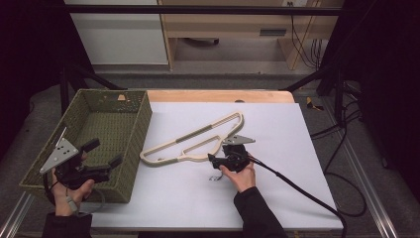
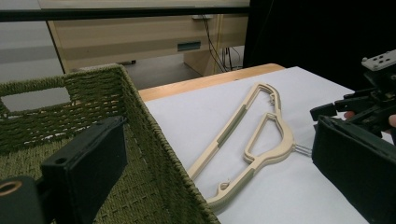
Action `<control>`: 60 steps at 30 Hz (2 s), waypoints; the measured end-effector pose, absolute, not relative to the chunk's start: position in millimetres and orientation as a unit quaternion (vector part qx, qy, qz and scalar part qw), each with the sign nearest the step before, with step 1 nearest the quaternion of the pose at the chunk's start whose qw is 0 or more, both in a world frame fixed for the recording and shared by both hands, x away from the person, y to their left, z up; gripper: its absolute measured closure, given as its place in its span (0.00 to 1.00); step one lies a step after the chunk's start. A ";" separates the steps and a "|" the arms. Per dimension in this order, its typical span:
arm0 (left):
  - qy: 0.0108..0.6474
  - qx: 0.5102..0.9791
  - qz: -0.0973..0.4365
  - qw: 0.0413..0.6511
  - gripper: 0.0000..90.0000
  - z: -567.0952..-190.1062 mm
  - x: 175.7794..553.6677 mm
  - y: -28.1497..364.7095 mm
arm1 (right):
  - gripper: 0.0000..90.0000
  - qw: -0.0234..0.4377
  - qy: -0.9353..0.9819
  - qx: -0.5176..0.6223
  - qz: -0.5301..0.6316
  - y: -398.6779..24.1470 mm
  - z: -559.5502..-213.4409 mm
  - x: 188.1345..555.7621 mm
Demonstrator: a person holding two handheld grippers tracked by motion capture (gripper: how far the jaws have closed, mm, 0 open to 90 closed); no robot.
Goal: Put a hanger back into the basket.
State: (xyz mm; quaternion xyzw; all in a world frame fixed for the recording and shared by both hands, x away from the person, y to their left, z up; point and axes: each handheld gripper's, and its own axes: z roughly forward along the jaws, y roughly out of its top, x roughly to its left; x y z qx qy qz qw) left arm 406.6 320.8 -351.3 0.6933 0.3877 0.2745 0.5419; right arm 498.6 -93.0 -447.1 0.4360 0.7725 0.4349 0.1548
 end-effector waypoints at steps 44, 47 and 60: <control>0.380 0.702 0.271 0.539 0.04 -352.4 407.0 309.7 | 0.98 0.103 0.772 0.480 0.404 -78.6 -474.9 507.5; 0.378 0.702 0.272 0.538 0.04 -352.1 406.6 307.9 | 0.99 0.110 0.770 0.480 0.405 -79.6 -472.4 507.2; 0.338 0.739 0.255 0.524 0.05 -349.6 403.1 259.3 | 0.99 0.125 0.775 0.473 0.400 -83.9 -464.3 508.1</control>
